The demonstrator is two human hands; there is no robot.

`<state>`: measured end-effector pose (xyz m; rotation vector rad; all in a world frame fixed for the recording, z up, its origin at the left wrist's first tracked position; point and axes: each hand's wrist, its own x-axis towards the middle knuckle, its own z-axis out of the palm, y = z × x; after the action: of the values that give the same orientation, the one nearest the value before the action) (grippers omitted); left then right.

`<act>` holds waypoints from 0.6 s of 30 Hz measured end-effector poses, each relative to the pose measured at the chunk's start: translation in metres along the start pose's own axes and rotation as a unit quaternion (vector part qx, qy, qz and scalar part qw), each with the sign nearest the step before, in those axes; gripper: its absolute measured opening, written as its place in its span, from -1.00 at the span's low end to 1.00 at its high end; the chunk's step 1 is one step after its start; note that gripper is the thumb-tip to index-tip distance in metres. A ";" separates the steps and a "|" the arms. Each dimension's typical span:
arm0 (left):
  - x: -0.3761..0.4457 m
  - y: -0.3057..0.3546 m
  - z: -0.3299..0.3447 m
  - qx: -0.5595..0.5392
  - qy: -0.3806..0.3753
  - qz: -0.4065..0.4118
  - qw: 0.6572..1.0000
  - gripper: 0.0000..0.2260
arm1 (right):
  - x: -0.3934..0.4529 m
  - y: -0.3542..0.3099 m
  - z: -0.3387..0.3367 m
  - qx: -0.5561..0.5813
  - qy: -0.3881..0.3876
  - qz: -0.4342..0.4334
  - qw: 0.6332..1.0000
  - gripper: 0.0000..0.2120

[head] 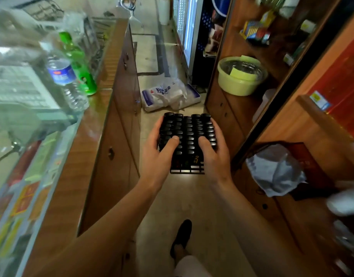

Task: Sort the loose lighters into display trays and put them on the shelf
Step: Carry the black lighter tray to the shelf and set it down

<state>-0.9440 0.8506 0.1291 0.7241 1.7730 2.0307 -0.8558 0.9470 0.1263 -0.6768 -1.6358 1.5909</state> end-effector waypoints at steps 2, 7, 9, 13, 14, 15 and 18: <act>0.043 -0.011 0.019 0.006 -0.002 0.001 1.000 -0.53 | 0.046 0.008 -0.005 -0.002 0.007 0.000 1.000 -0.44; 0.151 -0.023 0.071 0.018 -0.002 0.001 1.000 -0.46 | 0.159 0.009 -0.021 -0.009 0.023 -0.014 1.000 -0.62; 0.191 -0.029 0.089 0.014 -0.007 -0.002 1.000 -0.49 | 0.200 0.007 -0.026 -0.016 0.020 -0.025 0.999 -0.62; 0.260 -0.039 0.120 0.015 -0.012 0.010 1.000 -0.53 | 0.272 0.011 -0.033 -0.044 0.032 -0.033 0.998 -0.58; 0.278 -0.043 0.127 0.019 -0.015 0.012 1.000 -0.56 | 0.289 0.014 -0.034 -0.050 0.033 -0.034 0.998 -0.57; 0.295 -0.047 0.133 0.020 -0.017 0.011 1.000 -0.56 | 0.307 0.016 -0.035 -0.053 0.034 -0.032 0.998 -0.58; 0.352 -0.062 0.147 0.007 -0.022 0.000 1.000 -0.49 | 0.361 0.026 -0.034 -0.056 0.038 -0.022 0.997 -0.61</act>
<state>-1.1475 1.1793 0.1329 0.7667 1.7651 1.9890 -1.0432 1.2575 0.1521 -0.7456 -1.6810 1.4337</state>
